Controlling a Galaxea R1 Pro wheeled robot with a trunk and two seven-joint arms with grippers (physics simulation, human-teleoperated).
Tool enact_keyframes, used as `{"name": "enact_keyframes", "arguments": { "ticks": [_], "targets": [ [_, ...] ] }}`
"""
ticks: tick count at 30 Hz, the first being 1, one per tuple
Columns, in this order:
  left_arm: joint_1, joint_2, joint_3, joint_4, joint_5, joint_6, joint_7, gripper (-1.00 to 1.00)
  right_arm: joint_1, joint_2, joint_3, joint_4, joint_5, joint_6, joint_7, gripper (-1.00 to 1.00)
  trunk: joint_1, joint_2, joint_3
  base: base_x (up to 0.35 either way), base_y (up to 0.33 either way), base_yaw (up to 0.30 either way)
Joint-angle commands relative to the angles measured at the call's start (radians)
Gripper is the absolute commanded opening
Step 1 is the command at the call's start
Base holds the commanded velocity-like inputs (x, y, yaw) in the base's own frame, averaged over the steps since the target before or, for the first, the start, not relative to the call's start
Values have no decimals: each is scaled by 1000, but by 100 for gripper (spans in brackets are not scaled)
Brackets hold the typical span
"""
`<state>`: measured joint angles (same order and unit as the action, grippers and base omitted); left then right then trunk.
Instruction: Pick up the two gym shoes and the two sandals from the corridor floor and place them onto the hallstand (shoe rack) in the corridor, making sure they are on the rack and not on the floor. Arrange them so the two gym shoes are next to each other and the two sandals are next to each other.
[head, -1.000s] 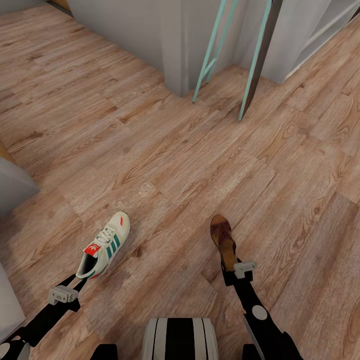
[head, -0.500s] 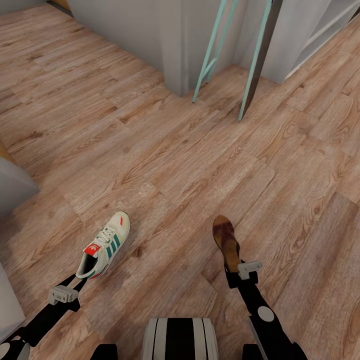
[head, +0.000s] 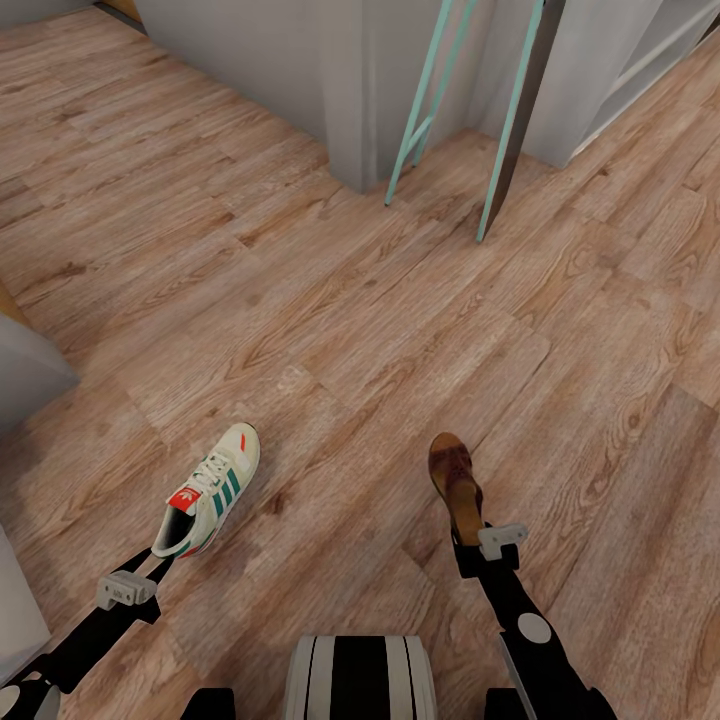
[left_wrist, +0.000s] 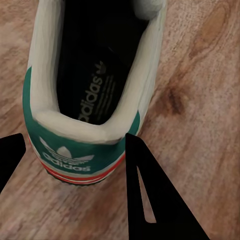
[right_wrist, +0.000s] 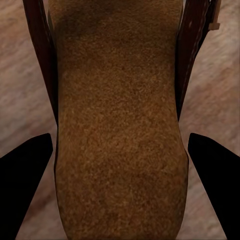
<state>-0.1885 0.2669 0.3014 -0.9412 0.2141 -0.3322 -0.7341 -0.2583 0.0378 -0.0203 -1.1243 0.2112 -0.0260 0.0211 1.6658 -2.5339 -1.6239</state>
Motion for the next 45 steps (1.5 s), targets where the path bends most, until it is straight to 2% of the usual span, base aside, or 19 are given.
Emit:
{"name": "enact_keyframes", "arguments": {
  "ticks": [1,9,18,32,39,45],
  "targets": [
    [-1,0,1,1,7,1,-7,-100,0,1,-2,-1,7,-2,2,-100,0,0,0,0,0,0],
    [0,0,1,1,7,1,-7,-100,11,6,-1,-10,7,-7,-8,-100,0,0,0,0,0,0],
    [0,0,1,1,7,1,-5,-100,30,7,3,-19,7,-27,-61,-100,0,0,0,0,0,0],
    [-1,0,1,1,7,1,-4,-100,33,9,4,-19,5,-32,-74,-100,0,0,0,0,0,0],
    [0,0,2,1,7,1,-4,-100,32,35,3,-19,6,-31,-76,-100,0,0,0,0,0,0],
    [-1,1,2,1,7,1,-4,-100,32,40,2,-20,7,-32,-77,-100,0,0,0,0,0,0]
  ]
}}
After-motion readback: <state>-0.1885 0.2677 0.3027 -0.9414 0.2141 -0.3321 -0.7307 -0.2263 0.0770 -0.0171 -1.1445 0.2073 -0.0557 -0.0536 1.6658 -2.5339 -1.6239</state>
